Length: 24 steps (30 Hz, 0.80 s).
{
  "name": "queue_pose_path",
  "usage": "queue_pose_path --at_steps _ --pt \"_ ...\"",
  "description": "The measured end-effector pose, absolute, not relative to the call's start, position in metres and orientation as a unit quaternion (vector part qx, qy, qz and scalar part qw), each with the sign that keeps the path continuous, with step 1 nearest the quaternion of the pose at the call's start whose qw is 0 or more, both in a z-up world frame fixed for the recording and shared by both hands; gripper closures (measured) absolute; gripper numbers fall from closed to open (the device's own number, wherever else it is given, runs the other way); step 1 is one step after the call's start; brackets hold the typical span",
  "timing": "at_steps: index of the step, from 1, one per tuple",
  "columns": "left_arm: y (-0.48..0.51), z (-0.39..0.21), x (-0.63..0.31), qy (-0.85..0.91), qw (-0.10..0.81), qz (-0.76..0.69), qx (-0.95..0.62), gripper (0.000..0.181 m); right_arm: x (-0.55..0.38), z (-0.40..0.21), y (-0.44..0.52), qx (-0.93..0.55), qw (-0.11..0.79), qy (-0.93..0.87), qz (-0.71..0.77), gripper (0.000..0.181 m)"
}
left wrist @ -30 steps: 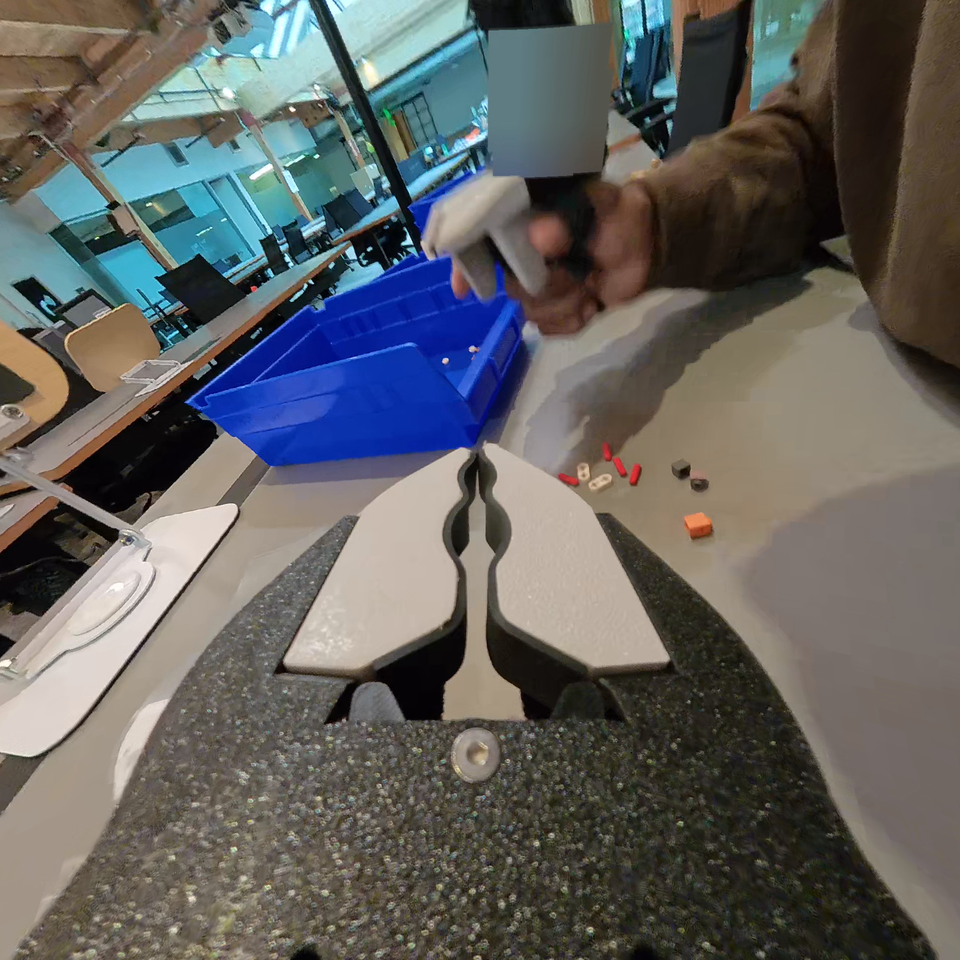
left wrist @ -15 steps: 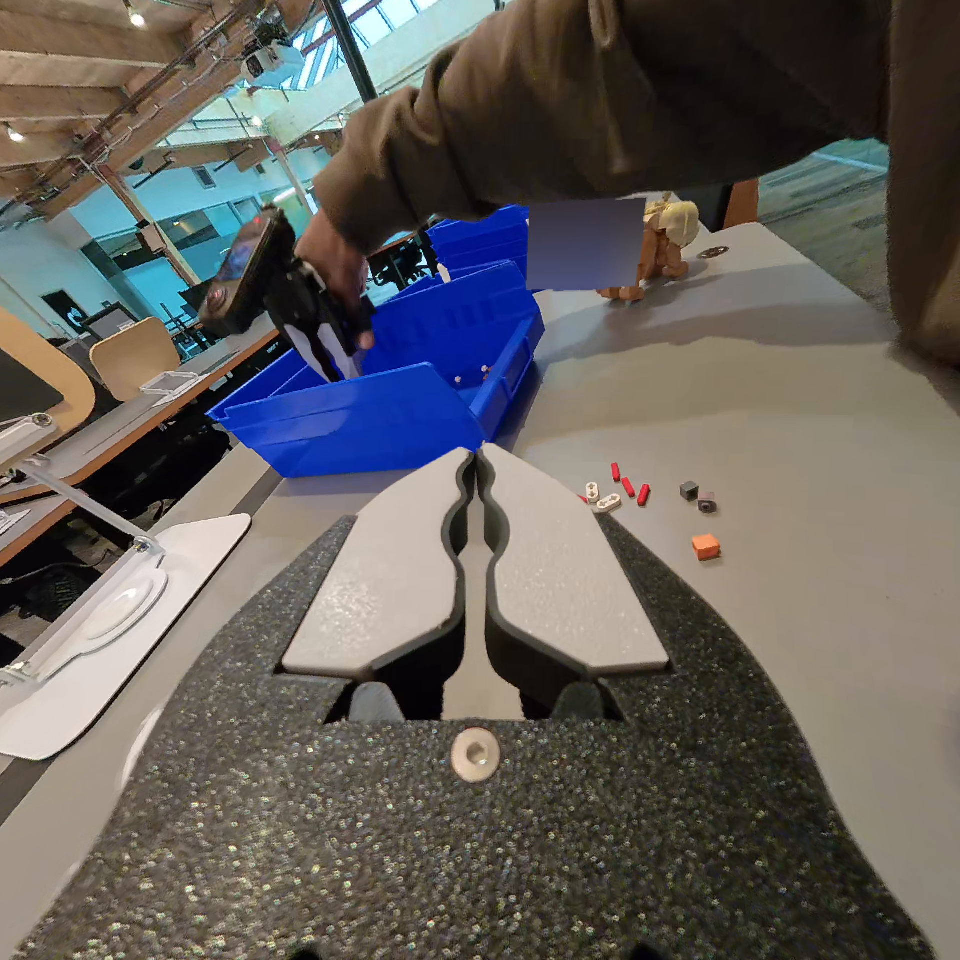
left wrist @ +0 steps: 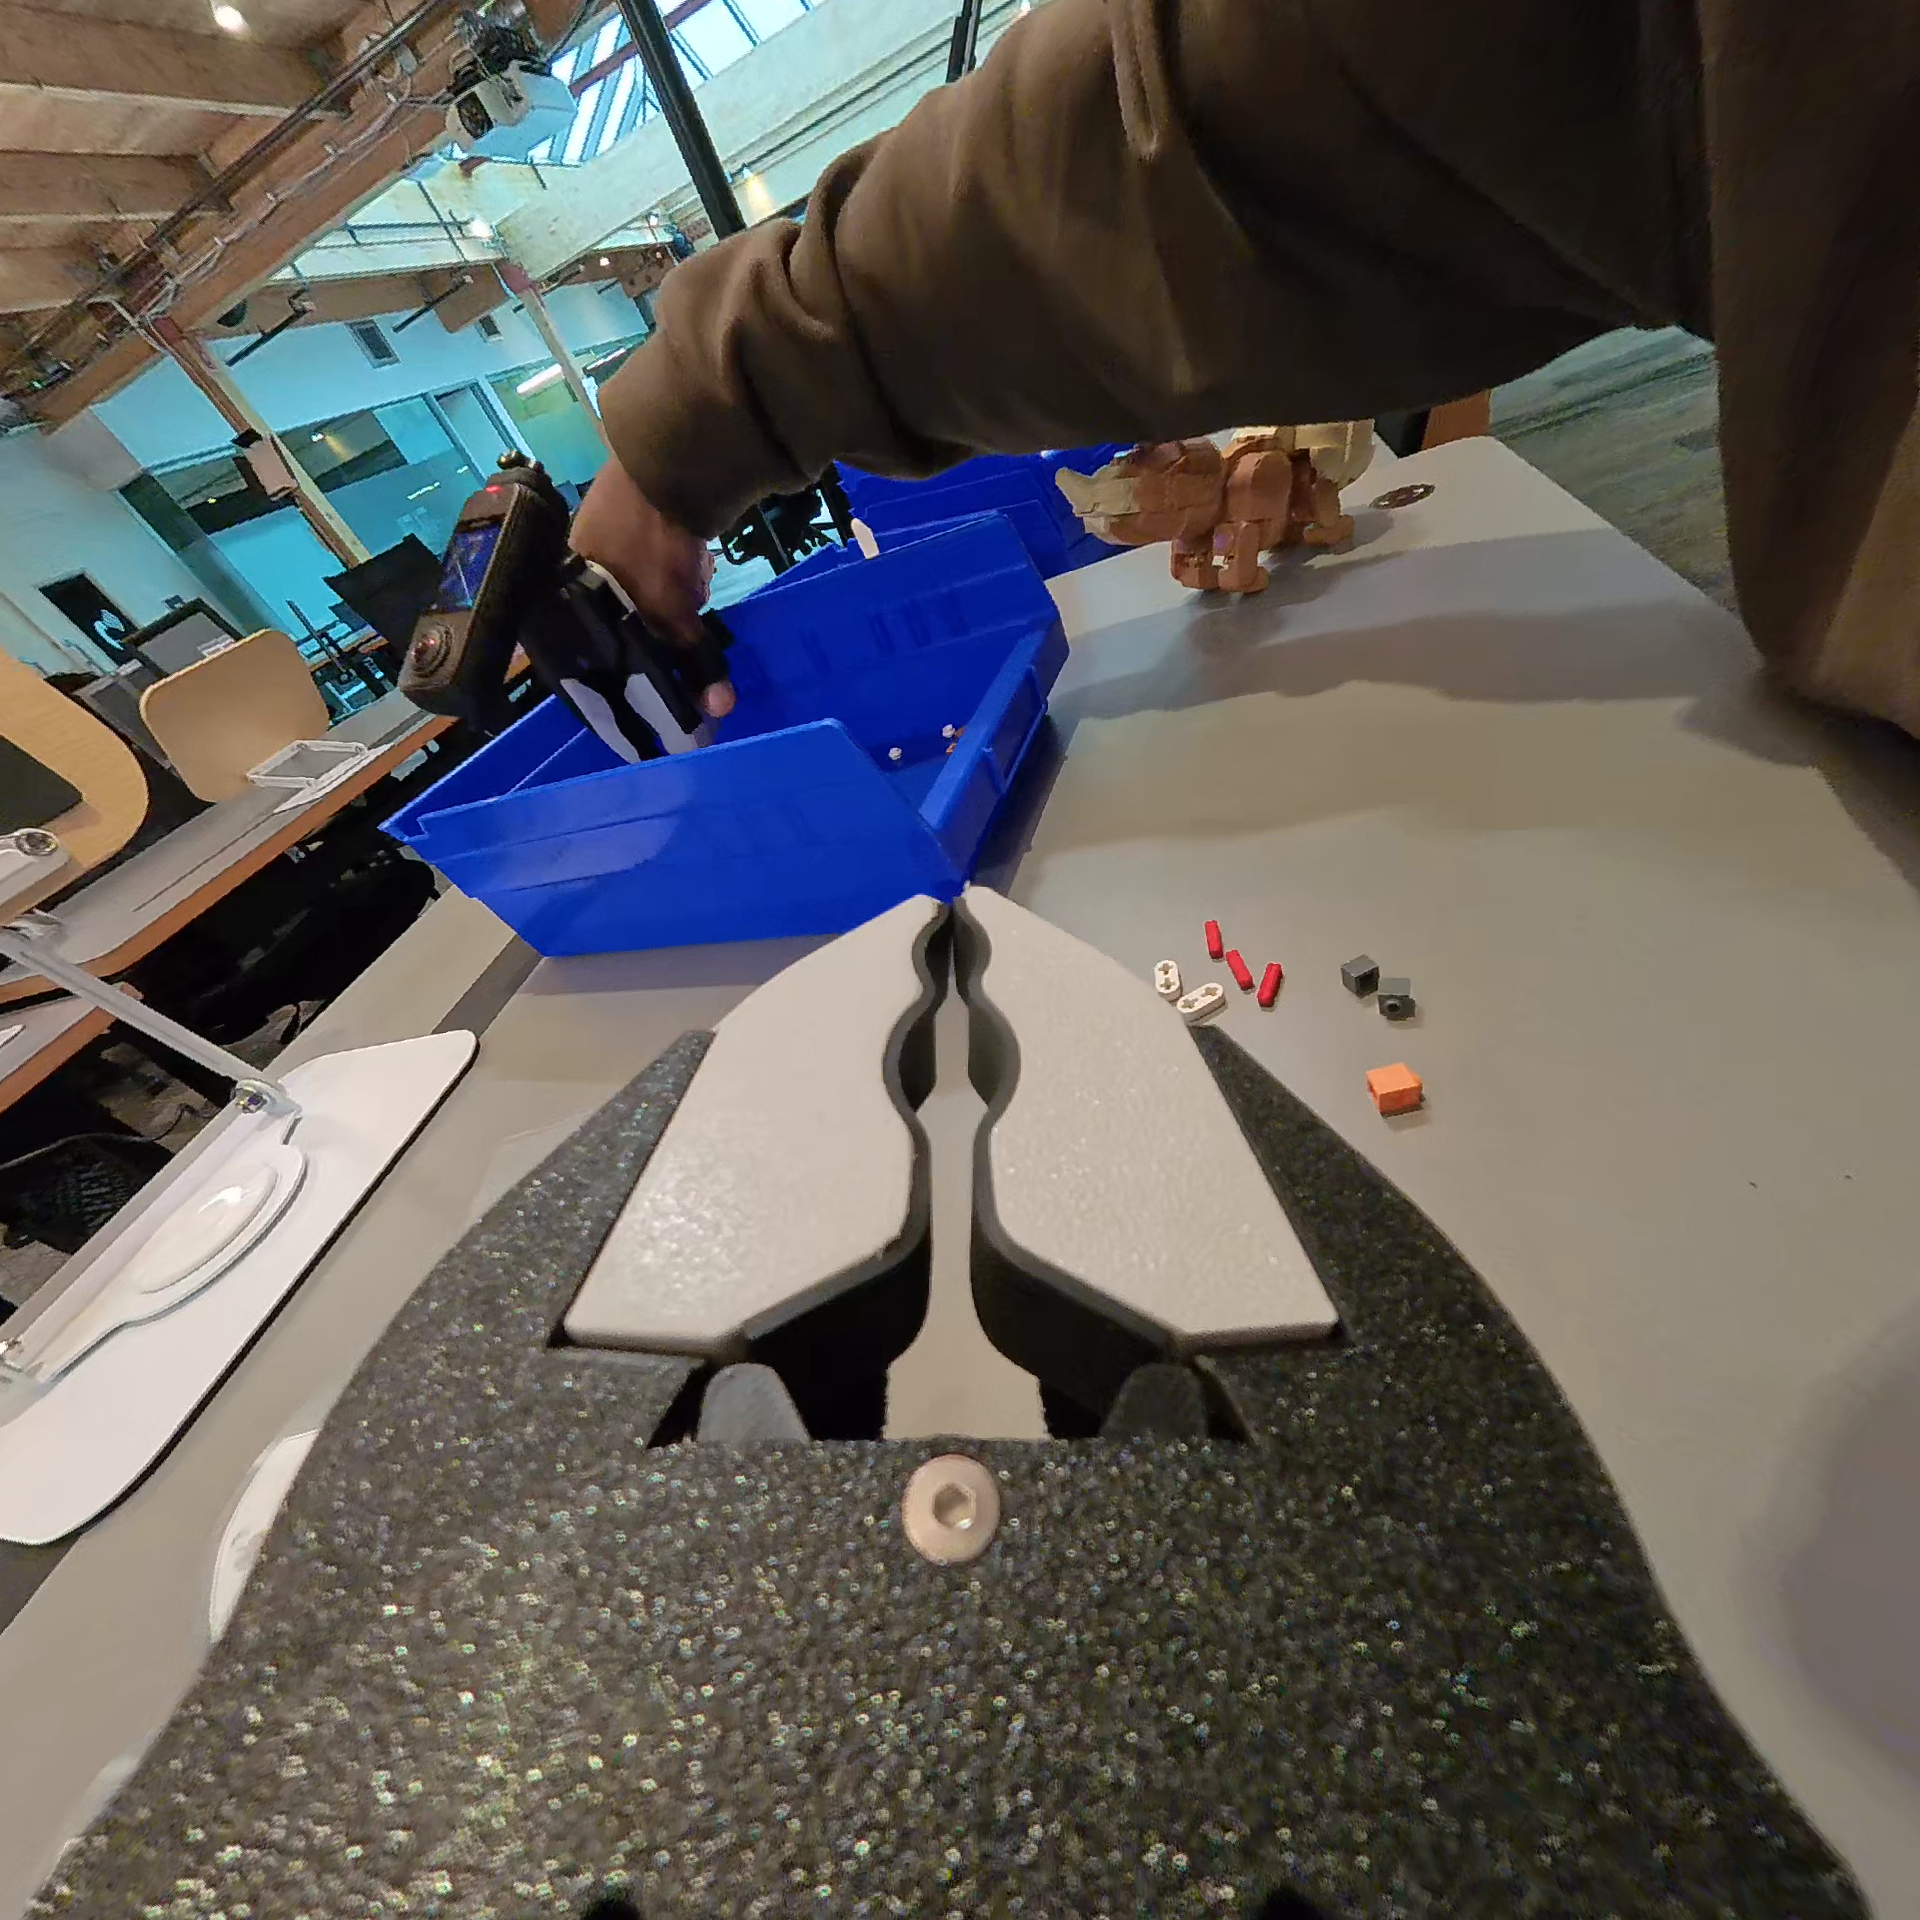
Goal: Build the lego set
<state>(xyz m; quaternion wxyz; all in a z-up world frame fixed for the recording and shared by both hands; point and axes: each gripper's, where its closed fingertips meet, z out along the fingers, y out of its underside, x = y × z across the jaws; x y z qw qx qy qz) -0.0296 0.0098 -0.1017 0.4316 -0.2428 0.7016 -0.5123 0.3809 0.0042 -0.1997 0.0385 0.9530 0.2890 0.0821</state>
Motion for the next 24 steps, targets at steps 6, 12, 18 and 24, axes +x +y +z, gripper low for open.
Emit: queue_pose_path --at_steps 6,12,18,24 --pt "0.011 -0.104 -0.029 0.704 0.432 -0.507 -0.245 0.181 0.384 -0.205 0.005 0.952 0.065 0.286 0.087 0.160" --pt "0.011 -0.104 -0.029 0.705 0.432 -0.506 -0.246 0.181 0.380 -0.207 0.012 0.951 0.060 0.290 0.089 0.164" --pt "0.012 -0.103 -0.030 0.707 0.435 -0.500 -0.245 0.181 0.373 -0.192 0.005 0.954 0.033 0.283 0.094 0.164" --pt "0.008 -0.103 -0.034 0.718 0.424 -0.497 -0.239 0.181 0.262 -0.123 -0.012 0.940 -0.116 0.305 0.095 0.165"
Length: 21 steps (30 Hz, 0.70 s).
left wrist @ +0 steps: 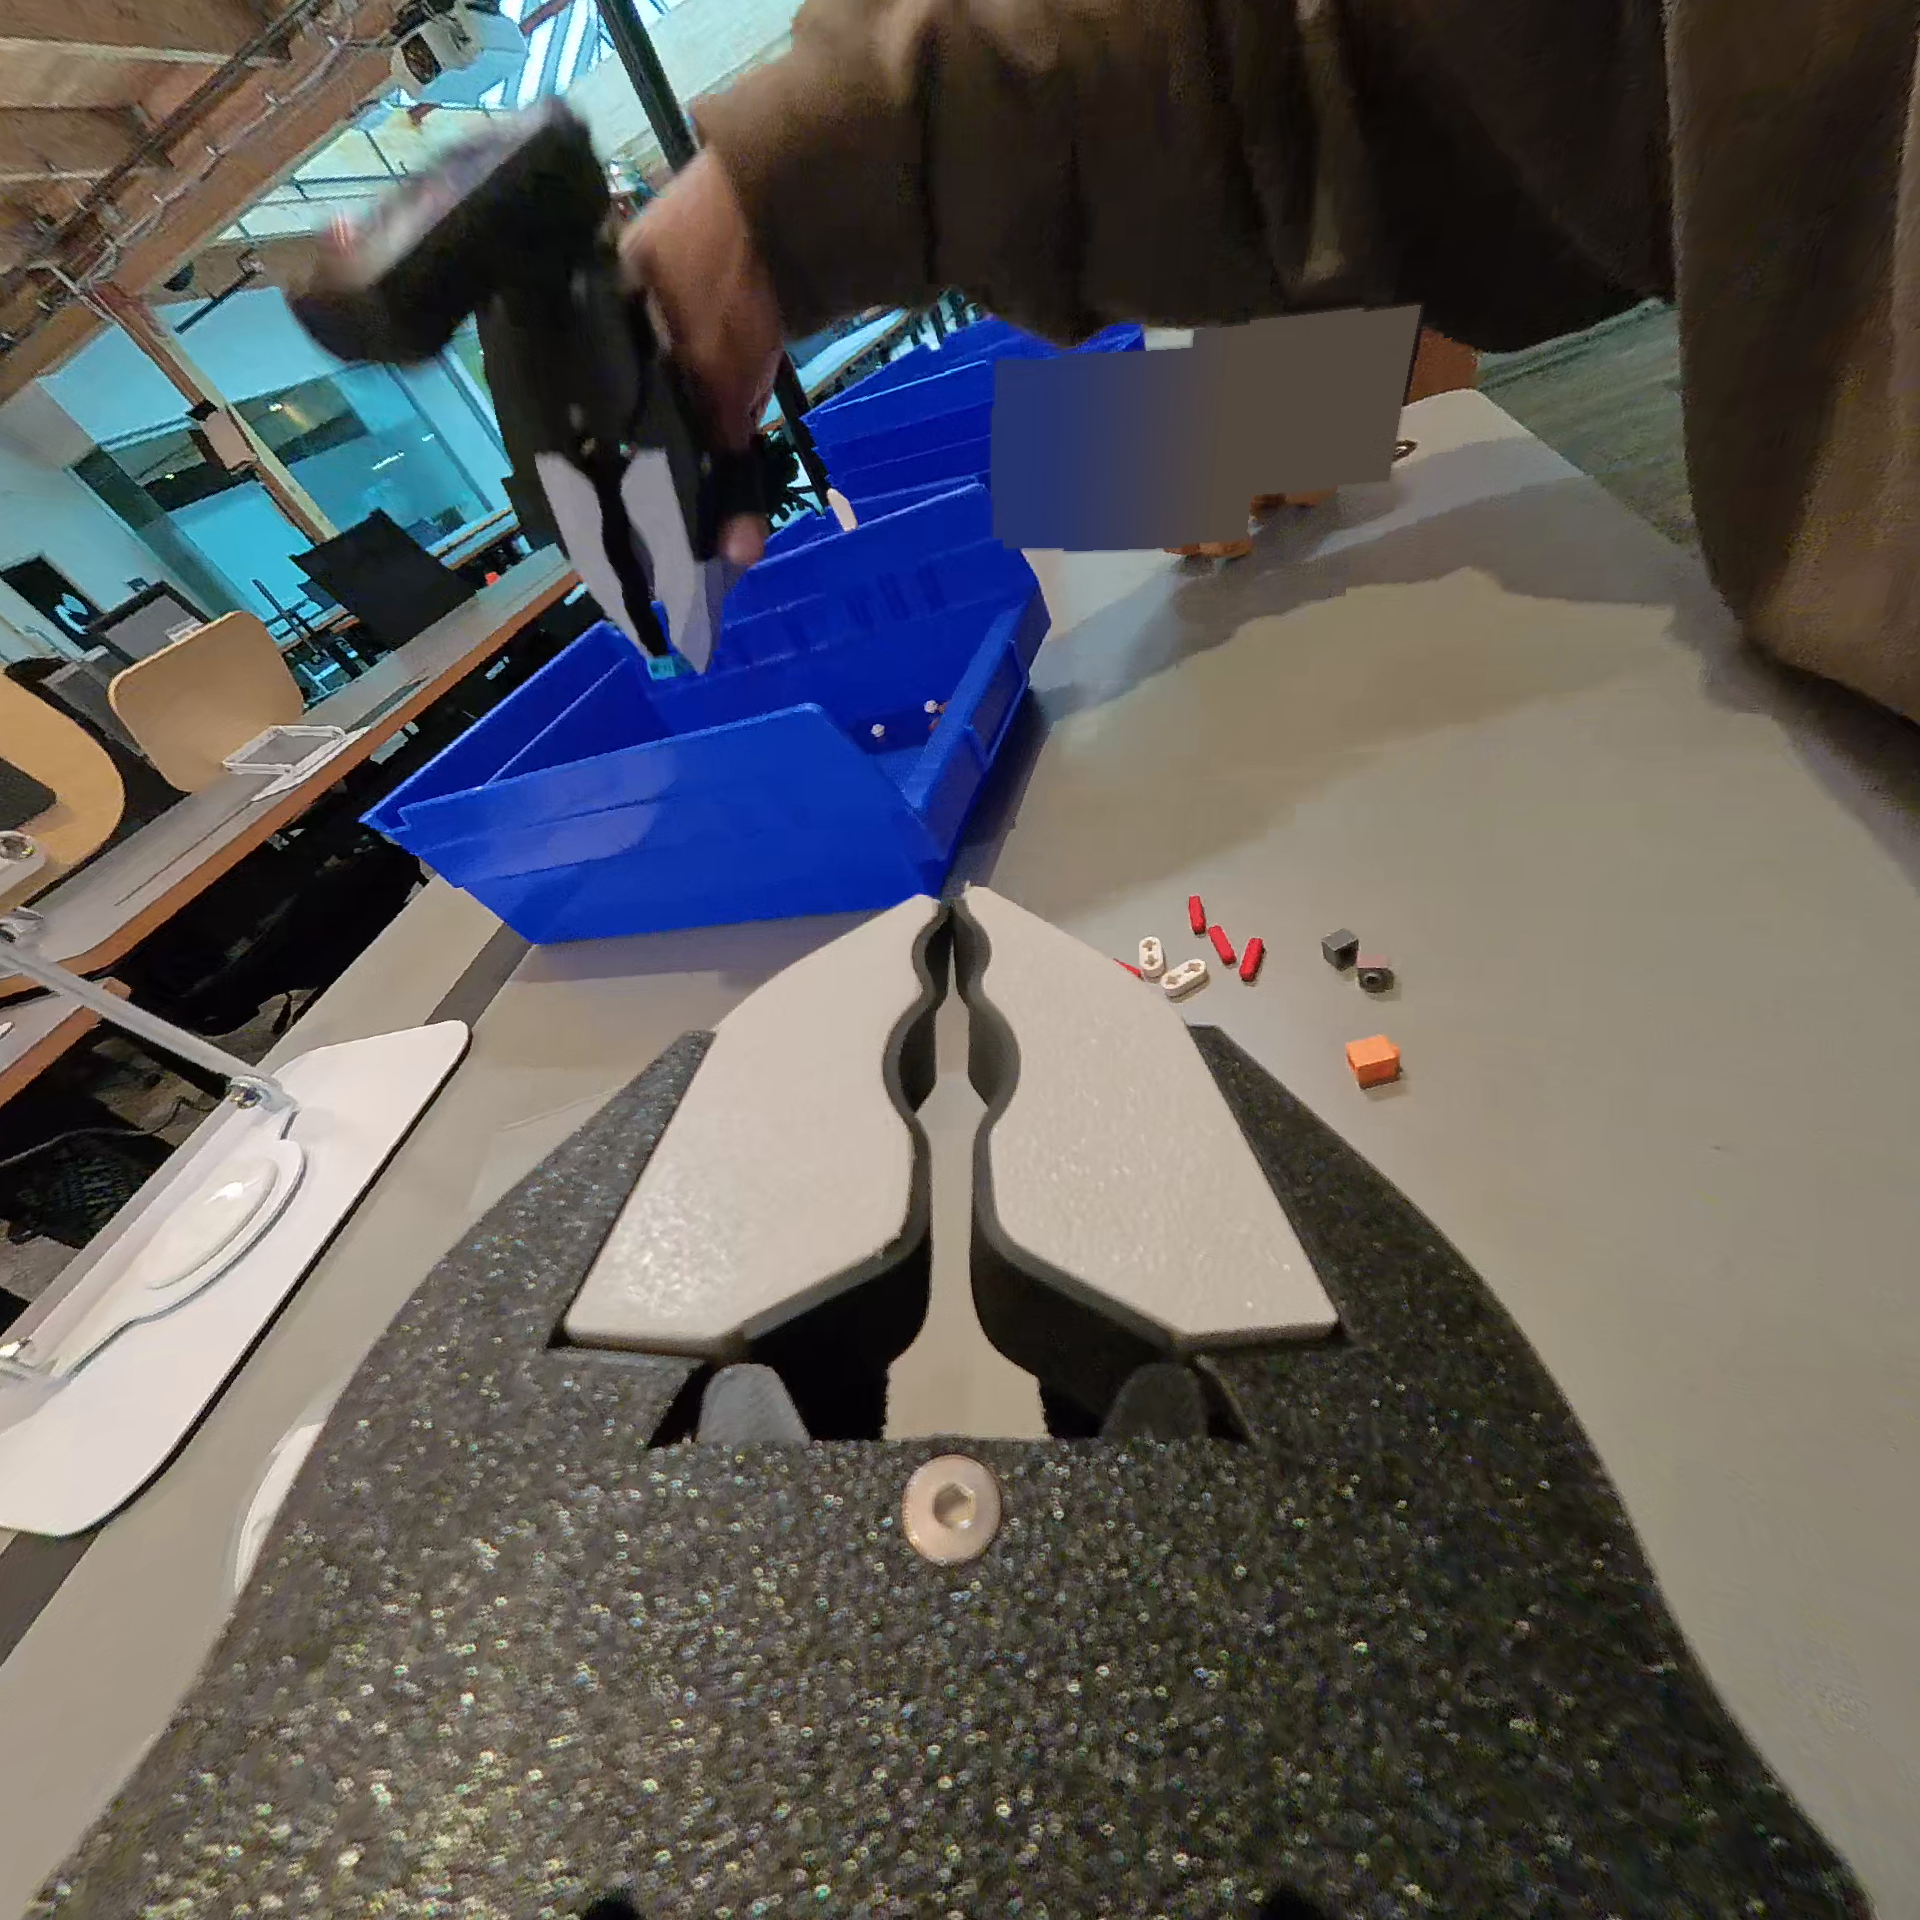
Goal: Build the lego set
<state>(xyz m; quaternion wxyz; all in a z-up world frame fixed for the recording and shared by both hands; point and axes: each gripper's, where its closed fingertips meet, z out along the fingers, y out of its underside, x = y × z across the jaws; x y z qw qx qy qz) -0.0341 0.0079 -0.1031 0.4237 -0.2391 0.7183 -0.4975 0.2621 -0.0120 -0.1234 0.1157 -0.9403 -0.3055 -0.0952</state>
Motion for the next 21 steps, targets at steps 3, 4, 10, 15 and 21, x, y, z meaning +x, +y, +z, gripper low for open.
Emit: queue_pose_path --at_steps 3,4,10,15,21 --pt "0.003 -0.106 -0.035 0.730 0.412 -0.491 -0.237 0.181 0.165 -0.095 -0.022 -0.915 0.198 -0.340 -0.086 0.165" --pt "0.001 -0.107 -0.035 0.732 0.407 -0.492 -0.237 0.181 0.132 -0.090 -0.024 -0.906 0.226 -0.349 -0.076 0.165" --pt "0.005 -0.119 -0.037 0.755 0.374 -0.472 -0.259 0.176 -0.006 -0.123 0.001 -0.871 0.329 -0.364 -0.025 0.165" --pt "0.018 -0.134 -0.037 0.780 0.378 -0.419 -0.268 0.158 -0.021 -0.174 0.022 -0.884 0.329 -0.332 0.026 0.165" --pt "0.019 -0.150 -0.034 0.793 0.339 -0.404 -0.304 0.160 -0.019 -0.192 0.030 -0.877 0.346 -0.333 0.022 0.165"
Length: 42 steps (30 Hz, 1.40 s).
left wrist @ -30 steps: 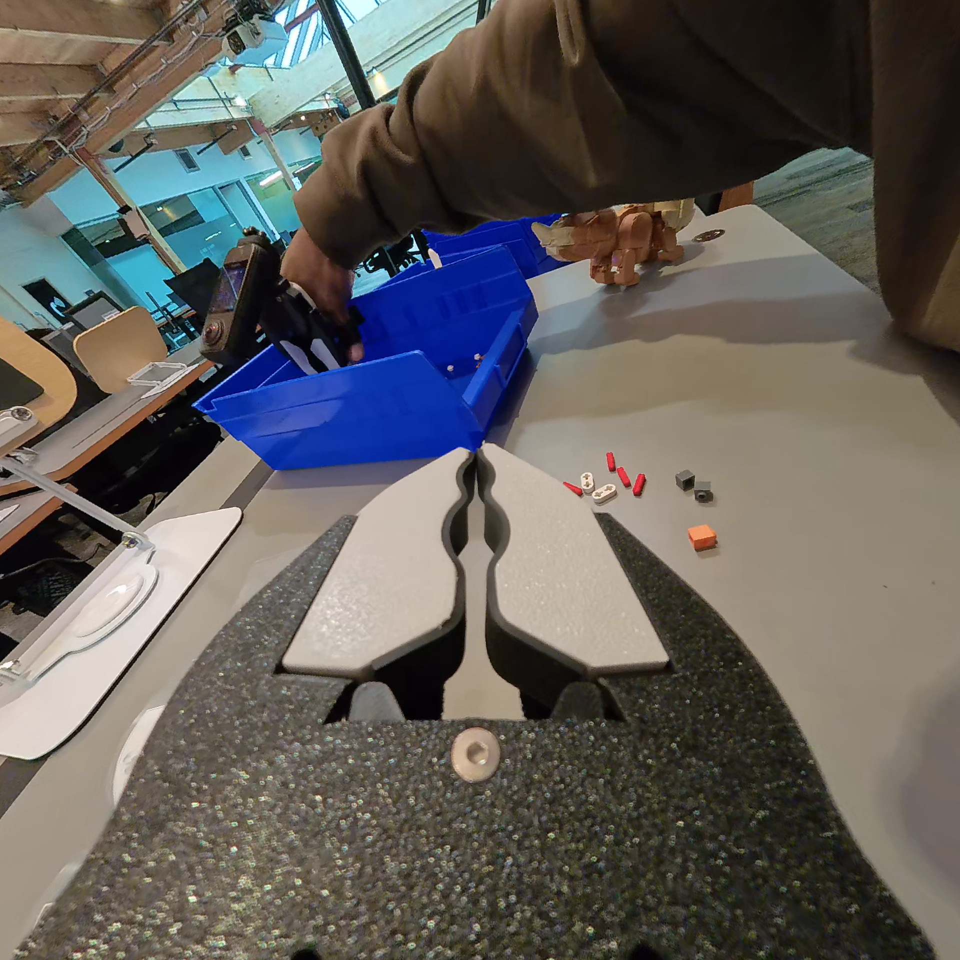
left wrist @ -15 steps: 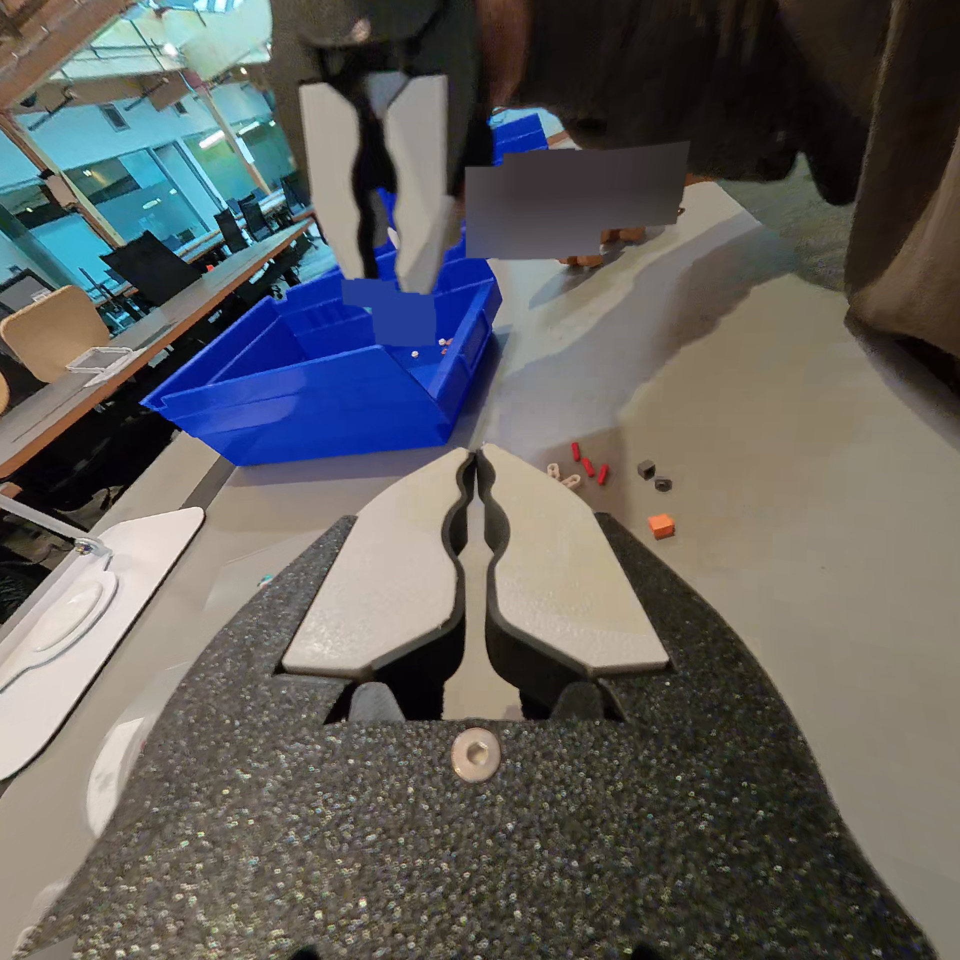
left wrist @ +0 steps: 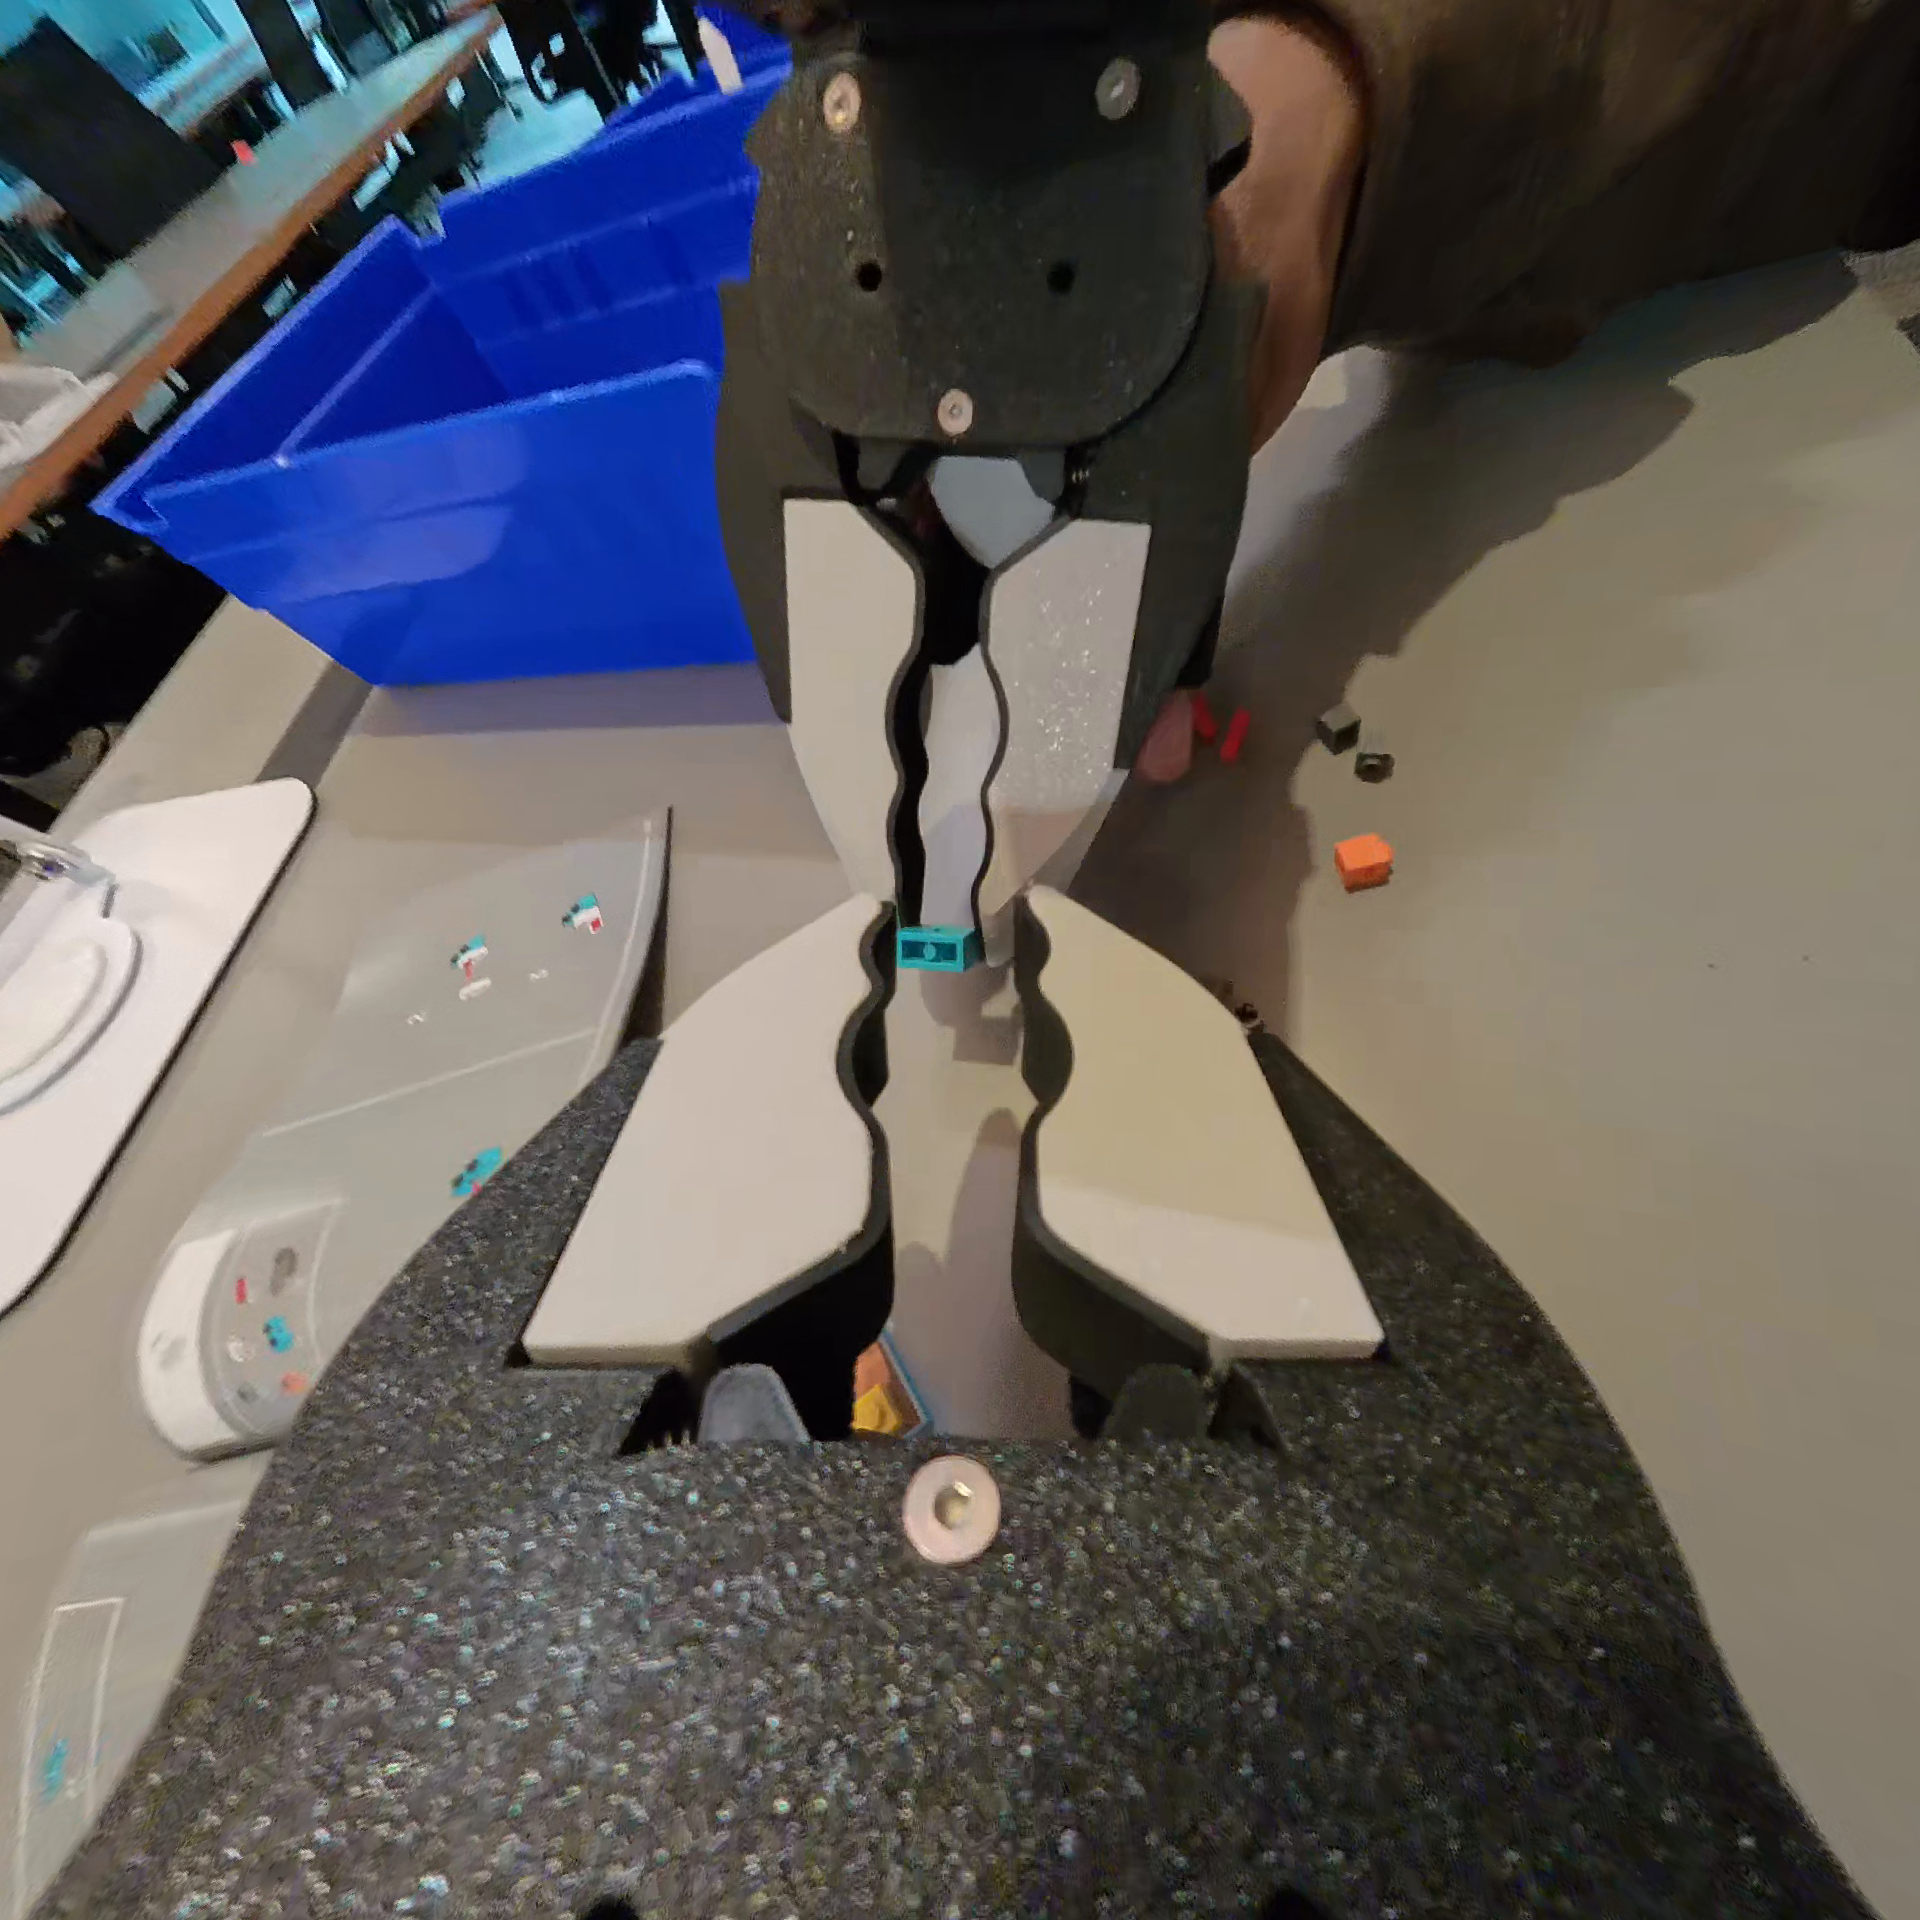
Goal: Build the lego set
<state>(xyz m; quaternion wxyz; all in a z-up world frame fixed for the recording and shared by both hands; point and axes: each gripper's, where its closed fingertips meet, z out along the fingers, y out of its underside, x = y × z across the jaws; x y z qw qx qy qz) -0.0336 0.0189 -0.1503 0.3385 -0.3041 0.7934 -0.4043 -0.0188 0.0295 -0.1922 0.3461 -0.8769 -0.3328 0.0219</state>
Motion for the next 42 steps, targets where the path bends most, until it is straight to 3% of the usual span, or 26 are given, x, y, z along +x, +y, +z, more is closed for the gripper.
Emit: queue_pose_path --at_steps 9,26,34,42 --pt "0.022 -0.180 -0.028 0.826 0.316 -0.328 -0.332 0.160 -0.028 -0.188 0.025 -0.857 0.361 -0.366 0.024 0.165" --pt "0.022 -0.174 -0.024 0.819 0.346 -0.334 -0.314 0.164 -0.022 -0.182 0.022 -0.858 0.369 -0.355 0.041 0.162" --pt "0.024 -0.113 -0.021 0.718 0.463 -0.443 -0.272 0.164 -0.031 -0.136 0.018 -0.819 0.455 -0.192 0.294 0.163" --pt "0.017 -0.091 -0.025 0.661 0.487 -0.516 -0.245 0.164 -0.039 -0.090 0.013 -0.689 0.514 -0.101 0.500 0.165"
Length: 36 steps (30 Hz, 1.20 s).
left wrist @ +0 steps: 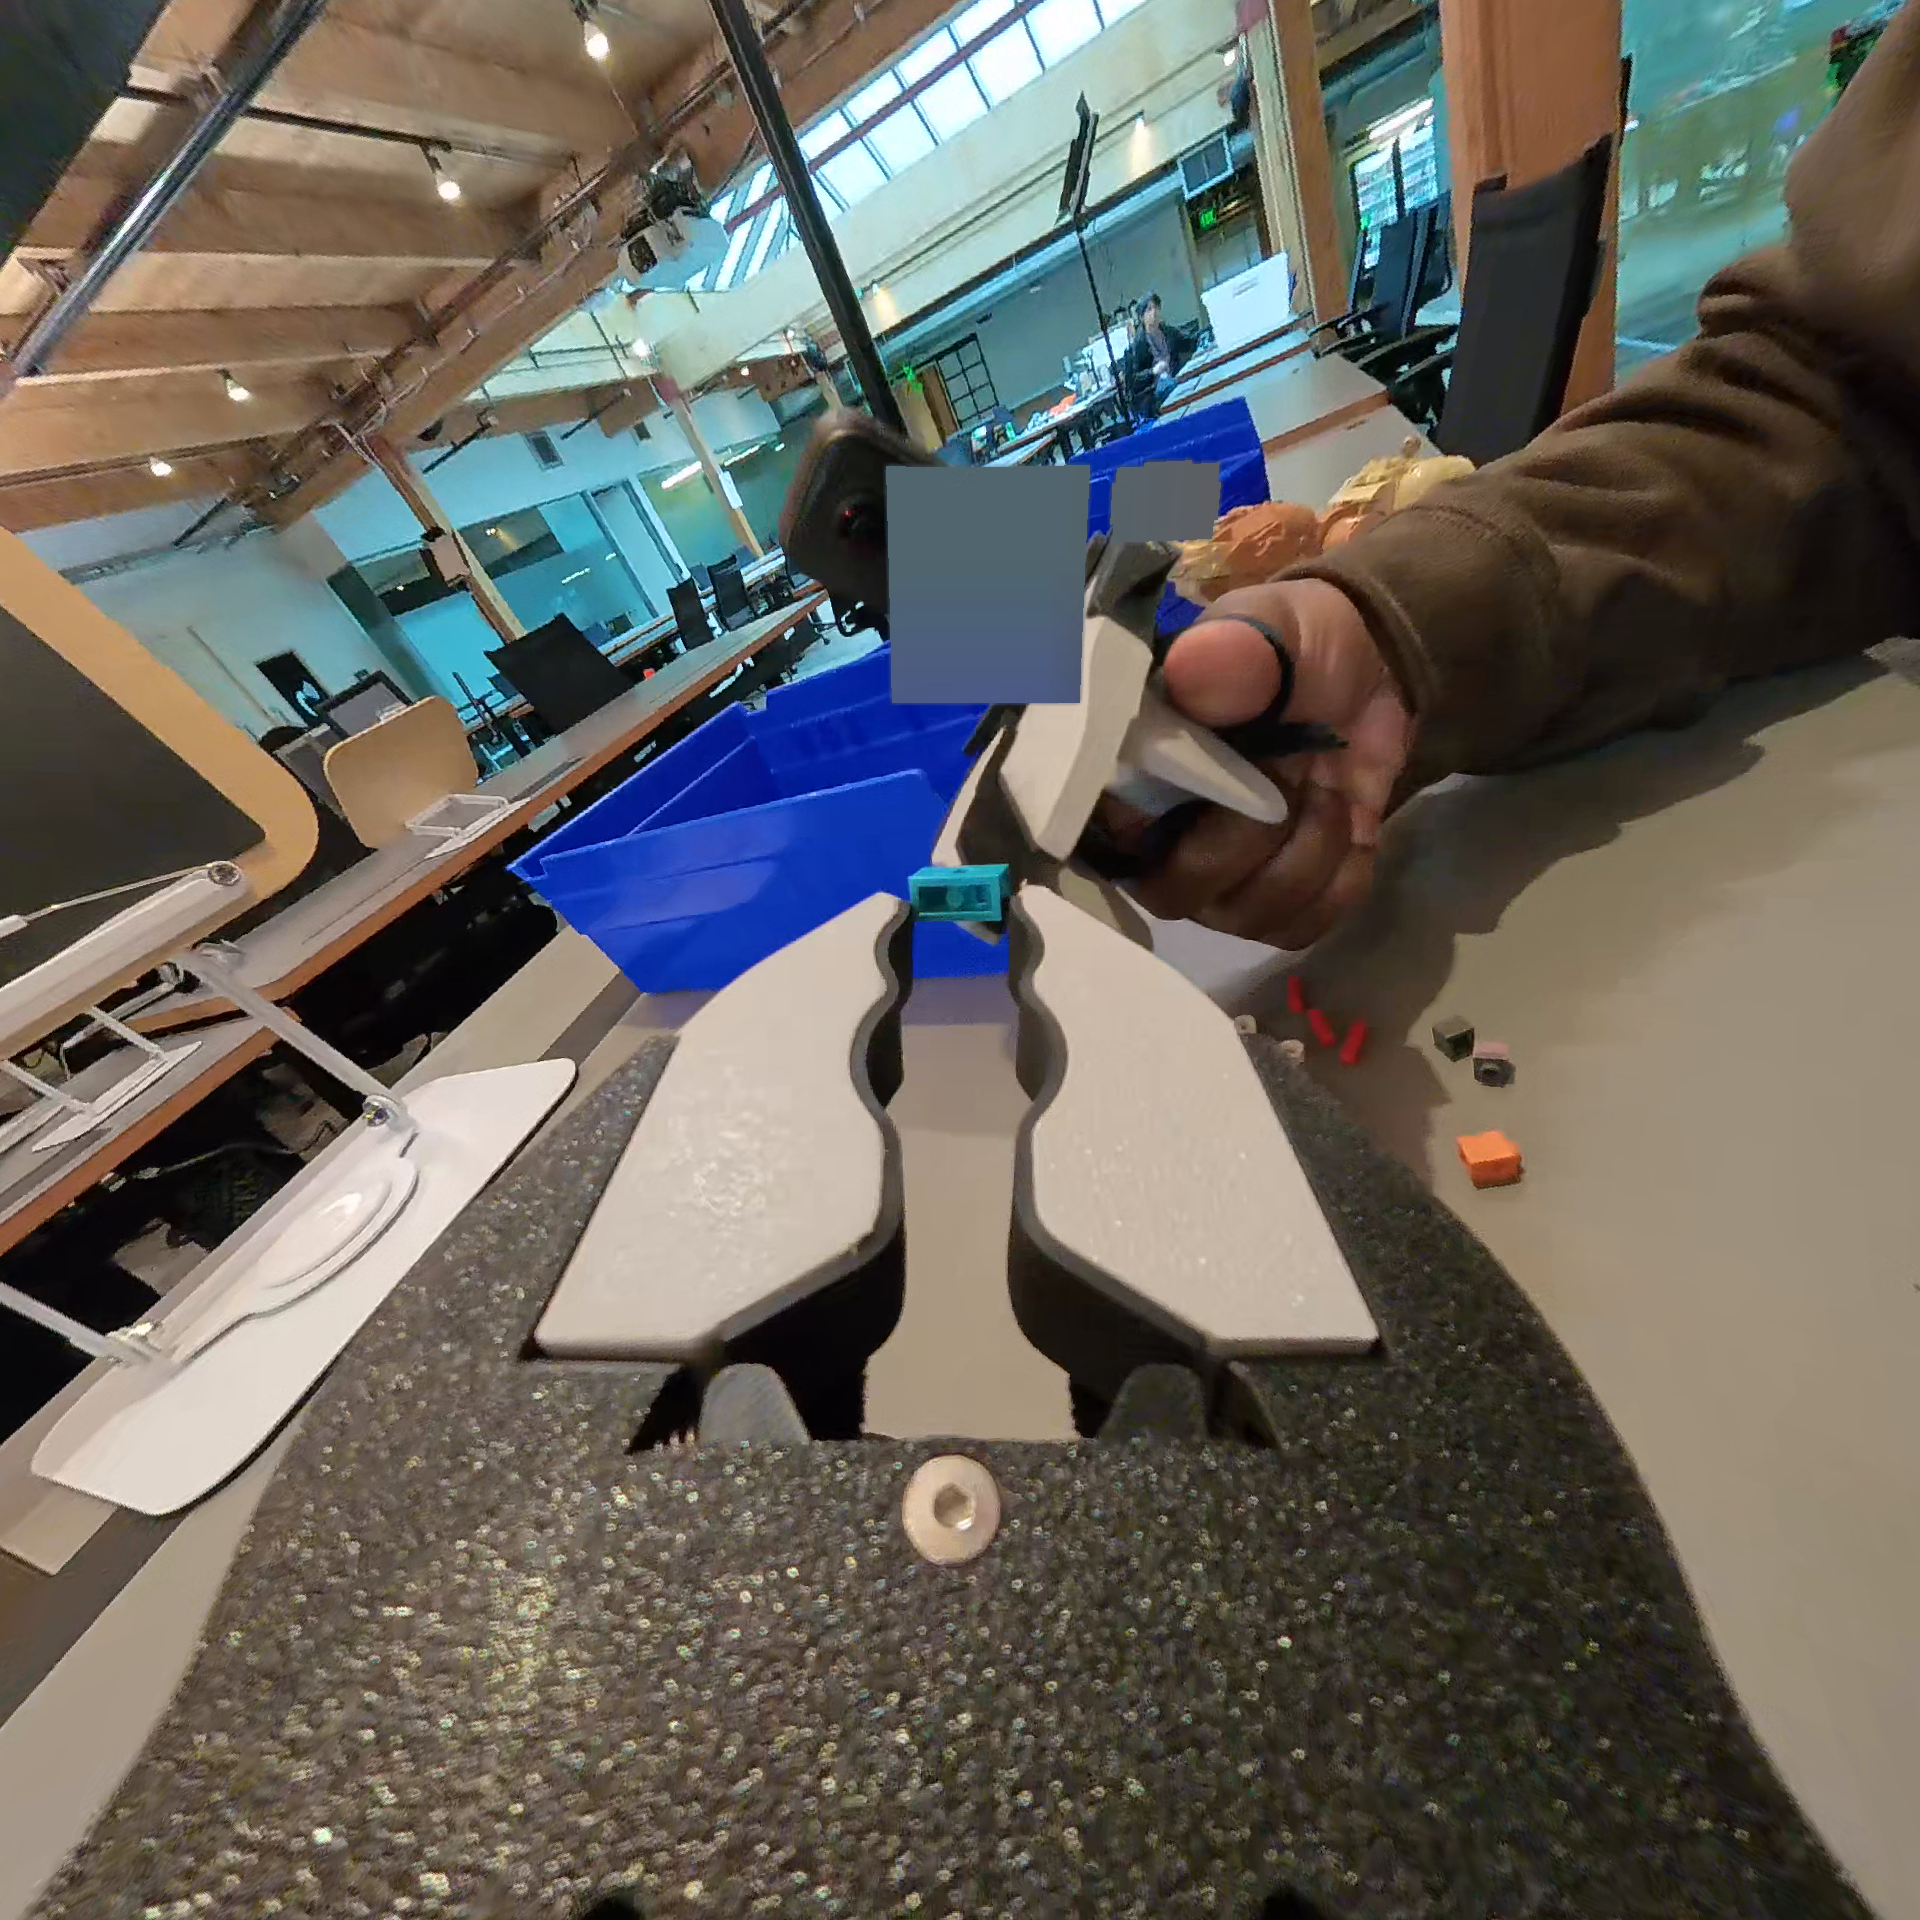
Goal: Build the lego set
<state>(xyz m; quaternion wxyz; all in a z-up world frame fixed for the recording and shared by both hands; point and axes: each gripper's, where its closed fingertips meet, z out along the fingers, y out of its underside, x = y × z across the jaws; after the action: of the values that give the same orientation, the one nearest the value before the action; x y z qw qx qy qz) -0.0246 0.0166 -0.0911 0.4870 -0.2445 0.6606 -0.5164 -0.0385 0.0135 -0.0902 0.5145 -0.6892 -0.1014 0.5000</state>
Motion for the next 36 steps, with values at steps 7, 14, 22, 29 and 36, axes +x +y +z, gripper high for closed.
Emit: queue_pose_path --at_steps 7,14,22,29,36 --pt "0.015 -0.088 -0.026 0.653 0.492 -0.524 -0.237 0.164 -0.039 -0.087 0.014 -0.674 0.513 -0.079 0.525 0.170" --pt "0.013 -0.087 -0.027 0.654 0.505 -0.517 -0.222 0.164 -0.040 -0.083 0.012 -0.647 0.498 -0.058 0.575 0.168" --pt "0.016 -0.090 -0.025 0.663 0.522 -0.489 -0.219 0.164 -0.038 -0.087 0.016 -0.654 0.504 -0.041 0.562 0.172" --pt "0.021 -0.102 -0.020 0.686 0.539 -0.435 -0.223 0.164 -0.031 -0.100 0.022 -0.689 0.498 -0.021 0.526 0.173" --pt "0.025 -0.123 -0.020 0.741 0.511 -0.375 -0.220 0.159 -0.017 -0.148 0.017 -0.830 0.431 -0.088 0.342 0.173"
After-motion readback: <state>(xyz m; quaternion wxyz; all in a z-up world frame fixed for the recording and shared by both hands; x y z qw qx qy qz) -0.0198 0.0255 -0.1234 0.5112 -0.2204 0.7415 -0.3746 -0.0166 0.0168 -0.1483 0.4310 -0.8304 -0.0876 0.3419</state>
